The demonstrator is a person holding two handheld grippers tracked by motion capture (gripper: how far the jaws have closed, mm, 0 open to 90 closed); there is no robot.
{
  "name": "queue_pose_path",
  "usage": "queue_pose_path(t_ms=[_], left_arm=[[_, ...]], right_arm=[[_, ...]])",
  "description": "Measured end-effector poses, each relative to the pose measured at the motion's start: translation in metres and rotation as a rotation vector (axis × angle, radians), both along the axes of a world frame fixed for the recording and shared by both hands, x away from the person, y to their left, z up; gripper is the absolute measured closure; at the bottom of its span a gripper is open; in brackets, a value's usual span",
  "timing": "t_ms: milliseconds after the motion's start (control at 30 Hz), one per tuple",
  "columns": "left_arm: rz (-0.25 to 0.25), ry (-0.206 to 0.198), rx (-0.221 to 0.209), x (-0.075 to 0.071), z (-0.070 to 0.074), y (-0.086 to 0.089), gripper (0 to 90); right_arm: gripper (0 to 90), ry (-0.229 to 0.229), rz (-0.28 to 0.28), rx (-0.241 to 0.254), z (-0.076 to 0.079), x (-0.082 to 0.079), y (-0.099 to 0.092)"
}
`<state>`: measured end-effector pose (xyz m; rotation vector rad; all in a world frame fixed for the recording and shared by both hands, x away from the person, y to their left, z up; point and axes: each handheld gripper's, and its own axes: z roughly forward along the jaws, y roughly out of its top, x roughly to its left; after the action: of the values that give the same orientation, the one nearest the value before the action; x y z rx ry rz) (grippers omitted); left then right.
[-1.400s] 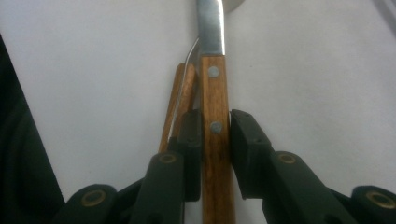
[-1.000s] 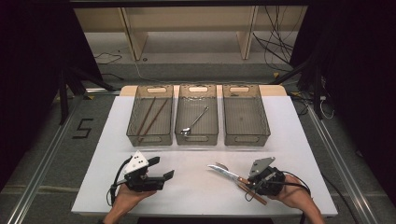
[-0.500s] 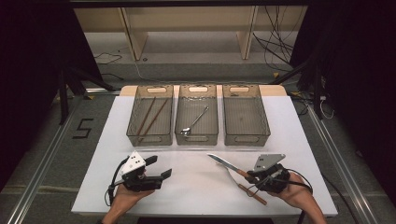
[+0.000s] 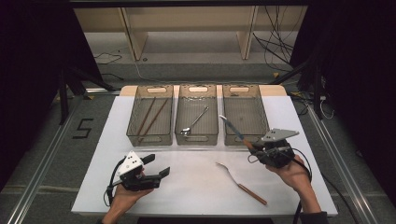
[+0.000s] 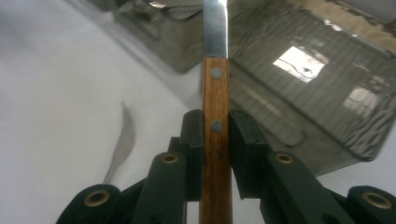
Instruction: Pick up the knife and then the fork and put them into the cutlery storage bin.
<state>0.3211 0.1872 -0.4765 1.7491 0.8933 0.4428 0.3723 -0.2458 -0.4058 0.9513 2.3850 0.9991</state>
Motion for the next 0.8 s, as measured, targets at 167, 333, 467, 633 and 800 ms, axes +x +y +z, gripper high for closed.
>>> queue_pose_path(t_ms=[167,333,467,633,800], left_arm=[[0.001,-0.003,0.0,0.0,-0.001,0.0,19.8],[0.002,-0.005,-0.005,0.0,-0.001,0.002,19.6],[0.002,-0.005,-0.009,0.0,-0.002,0.002,19.0],[0.003,-0.011,-0.003,-0.001,-0.002,0.002,18.6],[0.005,-0.025,-0.004,-0.003,0.0,0.004,18.6]], right_arm=[[76.7,0.005,-0.09,0.024,0.005,0.021,-0.003],[76.6,0.015,-0.166,0.042,0.008,0.04,-0.005],[76.6,0.025,-0.207,0.05,0.012,0.053,-0.004],[76.6,0.035,-0.25,0.061,0.017,0.067,0.0],[76.6,0.054,-0.287,0.064,0.019,0.082,0.008]])
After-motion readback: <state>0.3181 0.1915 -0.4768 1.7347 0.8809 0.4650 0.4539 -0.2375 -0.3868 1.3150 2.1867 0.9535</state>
